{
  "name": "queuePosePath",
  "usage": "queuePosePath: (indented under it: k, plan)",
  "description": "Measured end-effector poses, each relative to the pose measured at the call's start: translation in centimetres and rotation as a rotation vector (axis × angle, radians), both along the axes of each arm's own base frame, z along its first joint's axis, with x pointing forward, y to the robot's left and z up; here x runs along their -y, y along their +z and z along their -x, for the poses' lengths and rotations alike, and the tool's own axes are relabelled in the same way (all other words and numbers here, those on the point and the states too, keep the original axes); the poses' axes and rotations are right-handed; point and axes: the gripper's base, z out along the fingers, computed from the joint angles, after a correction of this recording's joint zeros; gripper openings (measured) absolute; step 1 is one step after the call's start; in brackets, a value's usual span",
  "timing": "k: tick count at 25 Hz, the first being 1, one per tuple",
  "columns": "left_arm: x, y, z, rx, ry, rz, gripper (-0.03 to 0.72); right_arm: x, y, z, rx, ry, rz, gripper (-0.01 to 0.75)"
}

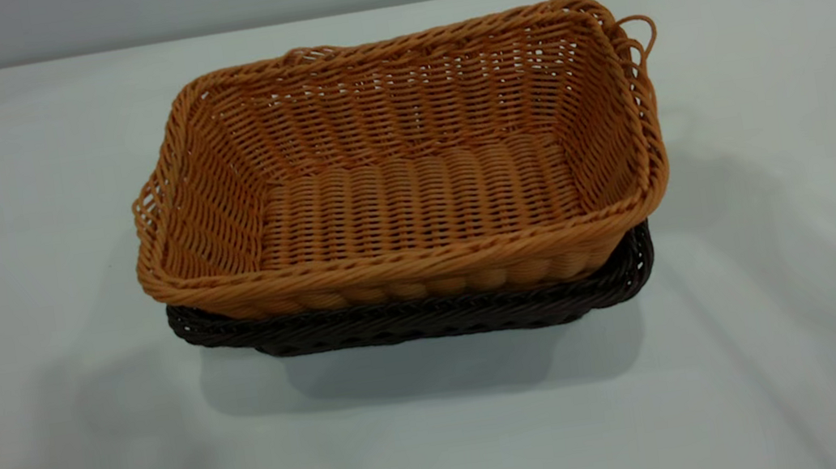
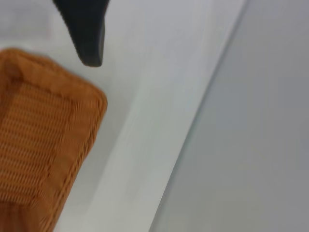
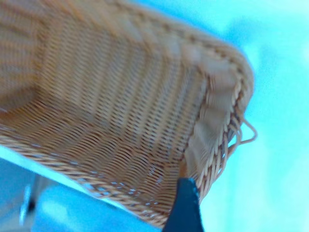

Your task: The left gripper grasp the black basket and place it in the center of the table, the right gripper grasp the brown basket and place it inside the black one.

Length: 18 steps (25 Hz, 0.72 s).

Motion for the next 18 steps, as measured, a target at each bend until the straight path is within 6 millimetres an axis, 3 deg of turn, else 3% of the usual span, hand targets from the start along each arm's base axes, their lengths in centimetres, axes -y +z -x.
queuePosePath:
  k: [5,8,12,18]
  plan:
    - [-2.6,1.3,2.3,0.017,0.257,0.046,0.379,1.9,9.1,6.5,0.229,-0.016,-0.078,0.551]
    - [-3.4,1.2,3.3,0.009,0.373,0.104,0.379,3.2,11.6,10.8,0.312,-0.014,-0.096,0.549]
    - [-4.0,-0.9,4.5,-0.045,0.415,0.106,0.379,5.3,10.8,15.8,0.335,-0.022,-0.039,0.549]
    - [-4.9,-6.0,6.5,-0.191,0.553,0.135,0.379,7.4,4.2,21.3,0.208,-0.027,0.055,0.549]
